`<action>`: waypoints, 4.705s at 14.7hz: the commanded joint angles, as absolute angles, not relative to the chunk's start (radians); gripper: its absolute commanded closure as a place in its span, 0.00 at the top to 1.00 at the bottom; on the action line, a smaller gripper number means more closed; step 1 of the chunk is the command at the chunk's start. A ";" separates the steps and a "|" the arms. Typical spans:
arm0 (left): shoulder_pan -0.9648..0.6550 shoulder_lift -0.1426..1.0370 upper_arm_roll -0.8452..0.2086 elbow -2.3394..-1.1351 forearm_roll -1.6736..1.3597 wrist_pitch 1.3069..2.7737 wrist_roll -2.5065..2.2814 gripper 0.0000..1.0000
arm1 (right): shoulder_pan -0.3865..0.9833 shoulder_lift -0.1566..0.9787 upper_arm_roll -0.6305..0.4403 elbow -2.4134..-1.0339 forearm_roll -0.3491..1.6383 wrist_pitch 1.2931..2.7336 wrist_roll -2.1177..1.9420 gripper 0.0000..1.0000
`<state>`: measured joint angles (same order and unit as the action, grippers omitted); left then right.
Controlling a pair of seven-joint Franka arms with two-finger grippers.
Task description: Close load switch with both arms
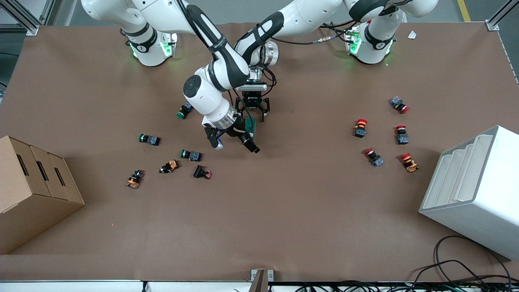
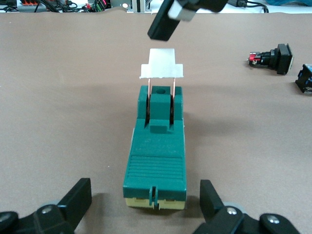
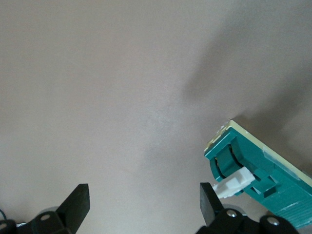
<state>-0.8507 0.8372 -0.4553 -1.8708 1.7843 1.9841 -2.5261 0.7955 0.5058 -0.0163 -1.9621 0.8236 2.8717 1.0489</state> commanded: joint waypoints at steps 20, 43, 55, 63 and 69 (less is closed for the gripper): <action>-0.850 0.848 -0.456 -1.864 1.798 1.974 -2.537 0.99 | 0.795 0.727 -0.041 -1.815 0.793 2.907 1.020 1.00; -0.847 0.844 -0.456 -1.864 1.798 1.974 -2.534 0.99 | 0.747 0.385 -1.032 -1.503 0.338 1.597 -0.256 1.00; -0.806 0.596 -0.477 -1.736 1.177 1.973 -2.023 0.99 | 0.687 0.390 -1.117 -1.333 0.339 1.382 -0.238 1.00; -0.445 0.307 -0.480 -1.661 0.669 1.971 -1.381 1.00 | 0.704 0.336 -1.115 -1.331 0.330 1.324 -0.242 1.00; -0.145 0.223 -0.483 -1.530 0.428 1.814 -0.808 1.00 | 0.525 0.249 -0.886 -1.330 0.238 1.327 -0.206 1.00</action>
<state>-0.2110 0.2457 -0.4696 -1.5780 0.4937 1.8947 -0.9695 0.5948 0.3230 -1.0269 -1.3256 0.3173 1.3233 -0.2472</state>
